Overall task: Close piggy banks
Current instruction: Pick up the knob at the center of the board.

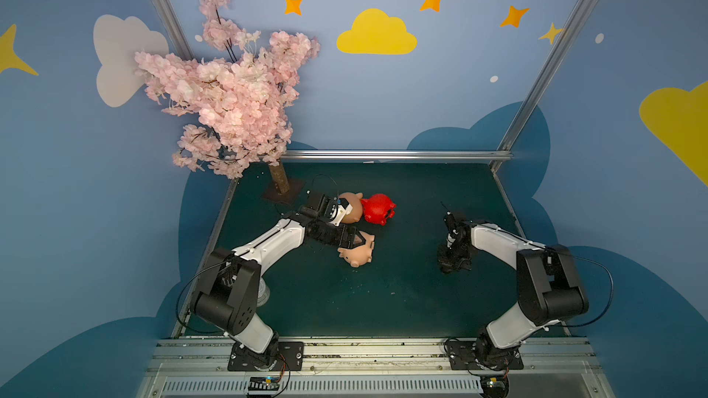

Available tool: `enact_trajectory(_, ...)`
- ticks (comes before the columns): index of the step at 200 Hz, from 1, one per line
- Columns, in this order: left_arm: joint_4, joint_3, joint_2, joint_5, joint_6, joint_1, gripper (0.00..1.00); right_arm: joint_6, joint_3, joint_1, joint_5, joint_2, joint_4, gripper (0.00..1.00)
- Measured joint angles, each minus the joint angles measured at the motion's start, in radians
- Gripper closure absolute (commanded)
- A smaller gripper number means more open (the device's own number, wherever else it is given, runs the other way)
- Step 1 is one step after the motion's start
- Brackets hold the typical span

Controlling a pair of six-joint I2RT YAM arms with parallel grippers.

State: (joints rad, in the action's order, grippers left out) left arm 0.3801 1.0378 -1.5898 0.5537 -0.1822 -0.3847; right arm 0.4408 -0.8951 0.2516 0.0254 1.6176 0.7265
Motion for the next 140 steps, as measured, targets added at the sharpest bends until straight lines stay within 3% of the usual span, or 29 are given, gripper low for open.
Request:
enact_trajectory(24, 0.0, 0.0, 0.0, 0.0, 0.0, 0.0, 0.04, 0.002, -0.003, 0.005, -0.011, 0.002, 0.004, 1.0)
enact_trajectory(101, 0.019, 0.002, 0.017, -0.01, 0.0, 0.0, 0.03, -0.006, -0.006, 0.032, -0.013, 0.004, 0.001, 1.0)
enact_trajectory(140, 0.079, 0.05, 0.027, -0.074, 0.002, -0.005, 0.03, -0.024, -0.006, 0.062, 0.037, -0.021, -0.016, 1.0)
